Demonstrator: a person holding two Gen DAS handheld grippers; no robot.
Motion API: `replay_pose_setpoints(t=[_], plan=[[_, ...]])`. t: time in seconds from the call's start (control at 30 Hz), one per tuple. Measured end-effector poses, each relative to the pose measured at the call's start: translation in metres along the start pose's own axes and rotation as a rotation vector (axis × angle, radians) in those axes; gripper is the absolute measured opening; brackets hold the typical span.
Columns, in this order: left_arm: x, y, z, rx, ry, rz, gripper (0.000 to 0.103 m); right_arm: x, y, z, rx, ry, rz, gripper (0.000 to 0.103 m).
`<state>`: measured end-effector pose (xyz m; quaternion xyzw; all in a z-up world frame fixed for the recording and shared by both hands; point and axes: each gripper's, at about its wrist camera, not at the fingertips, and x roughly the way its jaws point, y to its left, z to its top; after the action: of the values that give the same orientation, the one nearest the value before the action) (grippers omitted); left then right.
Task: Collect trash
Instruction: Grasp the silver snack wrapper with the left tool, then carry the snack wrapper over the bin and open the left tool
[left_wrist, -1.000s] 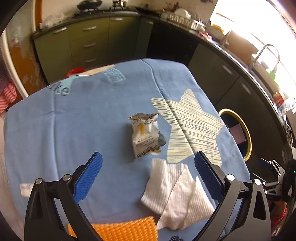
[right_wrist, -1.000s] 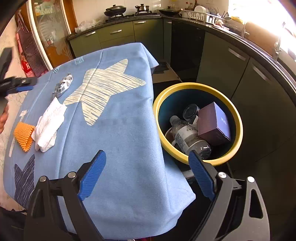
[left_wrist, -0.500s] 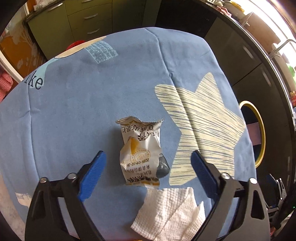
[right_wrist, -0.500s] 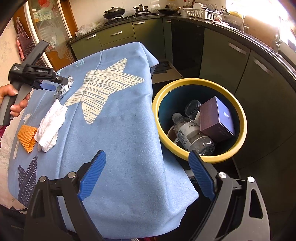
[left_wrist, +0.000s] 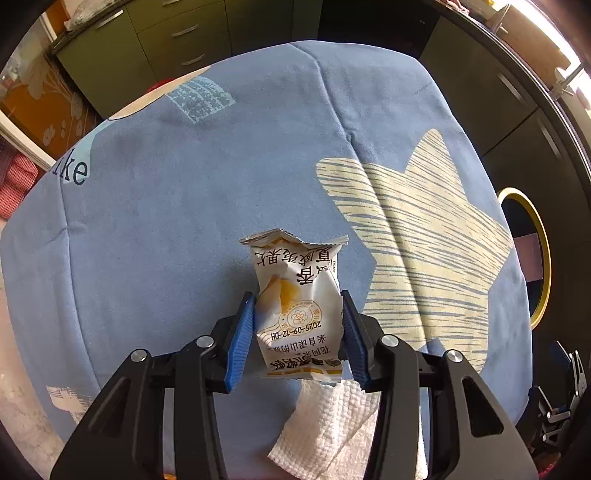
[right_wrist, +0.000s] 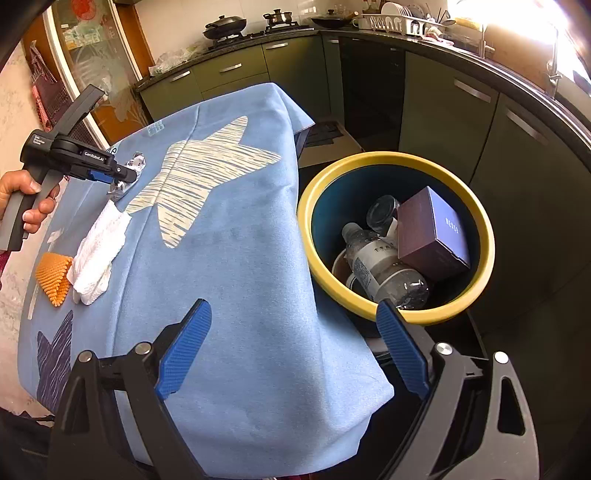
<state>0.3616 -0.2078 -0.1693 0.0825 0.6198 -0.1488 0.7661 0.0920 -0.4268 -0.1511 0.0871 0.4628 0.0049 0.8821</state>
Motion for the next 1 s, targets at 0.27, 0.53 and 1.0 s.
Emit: replay_pose_setpoints(t=[0.27,0.53,1.0], plan=[[-0.02,-0.012,-0.003,0.052,-0.037,0.027,0.044,0.003,-0.003,-0.002,0.01,-0.001,0.007,0.086],[-0.055,-0.051,-0.012,0.133,-0.087,0.0,0.044,-0.006,-0.01,-0.007,0.019,-0.011,-0.007,0.086],[-0.077,-0.229,-0.023,0.443,-0.112,-0.169,0.044,-0.047,-0.063,-0.034,0.148,-0.073,-0.076,0.086]])
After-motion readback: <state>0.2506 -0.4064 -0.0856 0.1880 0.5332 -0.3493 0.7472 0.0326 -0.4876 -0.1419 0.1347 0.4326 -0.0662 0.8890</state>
